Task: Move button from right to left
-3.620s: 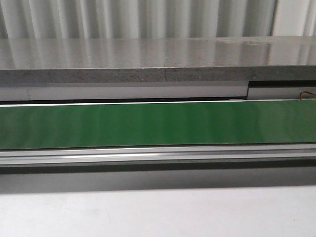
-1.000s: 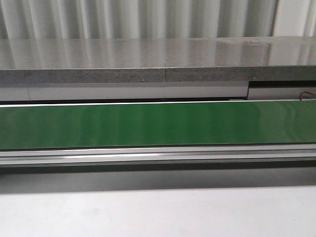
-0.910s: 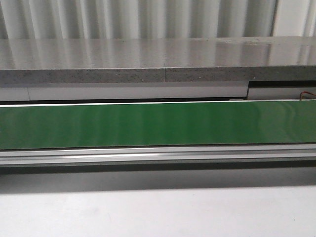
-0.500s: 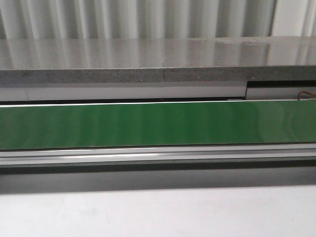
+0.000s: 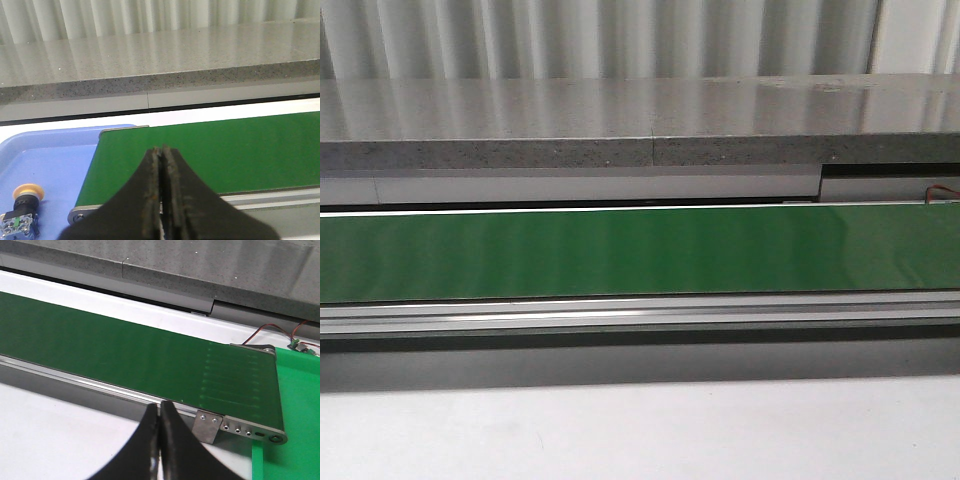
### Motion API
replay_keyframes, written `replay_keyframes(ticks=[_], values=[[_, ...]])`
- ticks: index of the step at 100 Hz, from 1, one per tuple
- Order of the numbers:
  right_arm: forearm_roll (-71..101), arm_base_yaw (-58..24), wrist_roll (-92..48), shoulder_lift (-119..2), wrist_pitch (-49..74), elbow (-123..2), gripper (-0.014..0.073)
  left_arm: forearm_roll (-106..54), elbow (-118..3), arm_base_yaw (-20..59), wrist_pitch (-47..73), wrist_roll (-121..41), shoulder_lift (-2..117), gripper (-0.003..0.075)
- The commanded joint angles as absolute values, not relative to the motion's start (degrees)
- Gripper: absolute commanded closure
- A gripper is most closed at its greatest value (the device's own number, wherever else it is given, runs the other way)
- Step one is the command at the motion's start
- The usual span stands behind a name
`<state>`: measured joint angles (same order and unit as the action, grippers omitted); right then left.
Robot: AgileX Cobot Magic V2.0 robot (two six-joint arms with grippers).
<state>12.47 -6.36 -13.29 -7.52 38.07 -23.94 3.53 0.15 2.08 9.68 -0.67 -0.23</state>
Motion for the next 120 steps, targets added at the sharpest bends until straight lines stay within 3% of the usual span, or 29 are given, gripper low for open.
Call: replay_keyframes(ticks=[1,52,70,95,120], values=[[12.3,-6.5,-13.8,-8.2,33.6,-25.4,0.0659,3.3,2.5,2.1,4.9,0.0,-2.0,0.0741],[12.3,-6.4,-13.8,-8.2,32.5,-25.1,0.0659,3.3,2.5,2.1,4.9,0.0,-2.0,0.0741],[5.0,-5.4,-13.4,-8.2,21.6,-22.6,0.0659,3.3,2.5,2.1,4.9,0.0,-2.0,0.0741],[-3.8,-1.3,-0.5,-8.2,2.2,-13.7,0.0659,3.3,2.5,2.1,4.9,0.0,-2.0,0.0741],[-5.2,3.9,1.5,-6.2,-1.1,-5.5,0.0659,3.3,2.5,2.1,4.9,0.0,-2.0,0.0741]])
